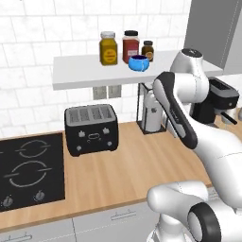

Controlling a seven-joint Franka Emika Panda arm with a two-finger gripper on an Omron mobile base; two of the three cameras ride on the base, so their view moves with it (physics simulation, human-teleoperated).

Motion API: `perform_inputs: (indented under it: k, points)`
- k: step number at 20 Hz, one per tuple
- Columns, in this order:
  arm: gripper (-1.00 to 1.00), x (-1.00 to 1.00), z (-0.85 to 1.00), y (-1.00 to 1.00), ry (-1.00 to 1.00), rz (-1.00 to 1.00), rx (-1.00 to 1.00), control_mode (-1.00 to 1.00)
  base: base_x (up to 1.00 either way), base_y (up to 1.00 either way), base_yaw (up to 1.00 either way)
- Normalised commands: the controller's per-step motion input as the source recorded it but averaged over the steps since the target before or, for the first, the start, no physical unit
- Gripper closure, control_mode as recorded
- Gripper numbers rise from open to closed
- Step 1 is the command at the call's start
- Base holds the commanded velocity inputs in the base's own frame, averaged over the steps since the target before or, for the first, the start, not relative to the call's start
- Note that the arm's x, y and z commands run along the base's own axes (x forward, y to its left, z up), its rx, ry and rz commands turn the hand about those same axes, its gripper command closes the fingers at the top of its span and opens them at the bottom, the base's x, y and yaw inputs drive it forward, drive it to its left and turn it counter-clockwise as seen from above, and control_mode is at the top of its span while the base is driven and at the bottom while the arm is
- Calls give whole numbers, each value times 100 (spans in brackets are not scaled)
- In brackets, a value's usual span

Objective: Gather all objects into one cabinet and sort the glasses and bowls to opposite sides.

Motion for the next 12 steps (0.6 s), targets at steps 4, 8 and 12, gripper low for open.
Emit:
perform_inputs:
  k: [4, 8, 12]
  points:
    - [-100, -30, 34, 0, -23, 0, 0, -100, 0, 0, 0]
    - [-100, -30, 43, 0, -25, 0, 0, -100, 0, 0, 0]
    - [-100, -6, 51, 0, -20, 0, 0, -100, 0, 0, 0]
